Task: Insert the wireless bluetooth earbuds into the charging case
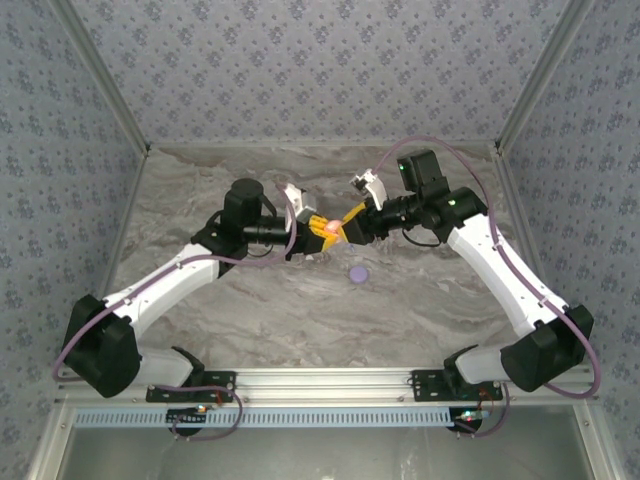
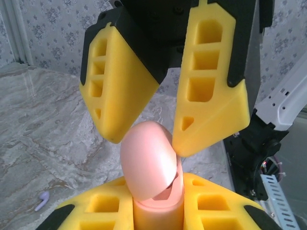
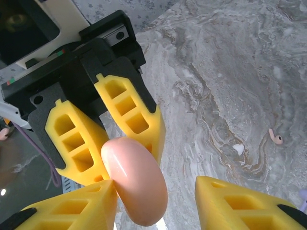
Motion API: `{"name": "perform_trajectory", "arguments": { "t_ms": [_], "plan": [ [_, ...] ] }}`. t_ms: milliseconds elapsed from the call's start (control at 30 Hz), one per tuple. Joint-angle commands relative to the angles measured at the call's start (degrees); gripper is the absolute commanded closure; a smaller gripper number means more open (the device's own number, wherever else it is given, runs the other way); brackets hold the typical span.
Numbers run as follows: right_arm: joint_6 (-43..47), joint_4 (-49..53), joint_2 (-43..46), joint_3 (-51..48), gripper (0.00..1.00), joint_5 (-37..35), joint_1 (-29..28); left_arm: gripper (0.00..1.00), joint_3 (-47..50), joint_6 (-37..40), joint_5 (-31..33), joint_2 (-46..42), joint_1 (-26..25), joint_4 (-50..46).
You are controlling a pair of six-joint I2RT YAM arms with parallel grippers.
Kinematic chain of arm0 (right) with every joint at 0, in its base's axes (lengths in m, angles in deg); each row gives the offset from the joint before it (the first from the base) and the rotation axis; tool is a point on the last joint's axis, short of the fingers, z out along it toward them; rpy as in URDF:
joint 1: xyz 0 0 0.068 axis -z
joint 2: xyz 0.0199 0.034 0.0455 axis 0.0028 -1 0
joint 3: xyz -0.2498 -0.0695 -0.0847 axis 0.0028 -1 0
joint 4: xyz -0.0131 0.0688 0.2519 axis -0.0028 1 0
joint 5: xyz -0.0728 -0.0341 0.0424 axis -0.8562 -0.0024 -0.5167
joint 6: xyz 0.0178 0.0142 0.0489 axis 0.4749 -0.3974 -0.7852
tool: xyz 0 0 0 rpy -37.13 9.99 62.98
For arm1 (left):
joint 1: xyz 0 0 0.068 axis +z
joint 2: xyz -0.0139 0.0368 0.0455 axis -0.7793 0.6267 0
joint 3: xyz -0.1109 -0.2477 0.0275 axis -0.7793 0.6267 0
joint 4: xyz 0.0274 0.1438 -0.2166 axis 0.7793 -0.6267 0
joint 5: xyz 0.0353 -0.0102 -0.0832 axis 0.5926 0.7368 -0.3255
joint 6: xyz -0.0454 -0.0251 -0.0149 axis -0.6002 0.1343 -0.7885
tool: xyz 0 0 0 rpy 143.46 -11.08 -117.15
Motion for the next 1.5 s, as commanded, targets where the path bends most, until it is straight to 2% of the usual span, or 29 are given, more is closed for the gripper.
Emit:
{"name": "perform_trajectory", "arguments": {
  "t_ms": [0, 267, 467, 600, 833, 933, 1000, 1100, 1233, 1333, 1400, 1467],
  "plan": [
    [-1.3, -3.2, 0.1, 1.2, 0.51, -5.3, 0.3, 0.96, -1.4, 5.4, -4.6, -2.1, -2.5, 0.1],
    [-1.7, -2.0, -0.9, 1.7, 0.5, -9.4, 0.3, 0.96, -1.3, 5.0, -2.9, -2.4, -2.5, 1.5],
    [0.1, 0.3, -2.1, 3.3, 0.49, -5.3, -0.1, 0.96, -2.1, 5.0, -3.8, -2.2, -2.5, 1.4],
    [1.3, 1.5, -2.6, 3.8, 0.44, -4.5, -0.6, 0.96, -2.3, 4.3, -5.1, -2.2, -2.5, 1.8],
    [2.6, 3.5, -4.3, 4.9, 0.45, -4.4, -2.0, 0.96, -2.6, 3.3, -7.1, -2.5, -2.5, 2.3],
    [2.6, 3.1, -4.3, 4.8, 0.54, -4.3, -2.0, 0.96, -2.8, 3.2, -6.9, -2.5, -2.5, 1.9],
    [2.5, 2.7, -4.0, 4.8, 0.65, -3.2, -1.8, 0.94, -2.7, 3.0, -6.1, -2.4, -2.5, 1.6],
    [1.9, 1.3, -3.1, 4.2, 0.74, -1.1, -1.2, 0.93, -2.6, 1.8, -4.7, -2.3, -2.5, 1.9],
    [1.2, -0.2, -1.6, 3.4, 0.79, 0.0, -0.4, 0.9, -1.9, -1.6, -2.8, -2.0, -2.3, 4.8],
    [0.2, -1.9, -0.4, 2.5, 0.81, 1.6, 0.5, 0.83, -1.5, -5.4, -2.7, -1.3, -1.9, 7.8],
    [-0.3, -2.8, 0.3, 2.0, 0.82, 2.9, 1.0, 0.74, -1.6, -7.7, -2.4, -0.7, -1.8, 9.0],
    [-0.7, -3.5, 0.8, 1.7, 0.82, 3.7, 1.4, 0.72, -1.6, -8.9, -2.5, -0.2, -1.8, 9.7]
  ]
}}
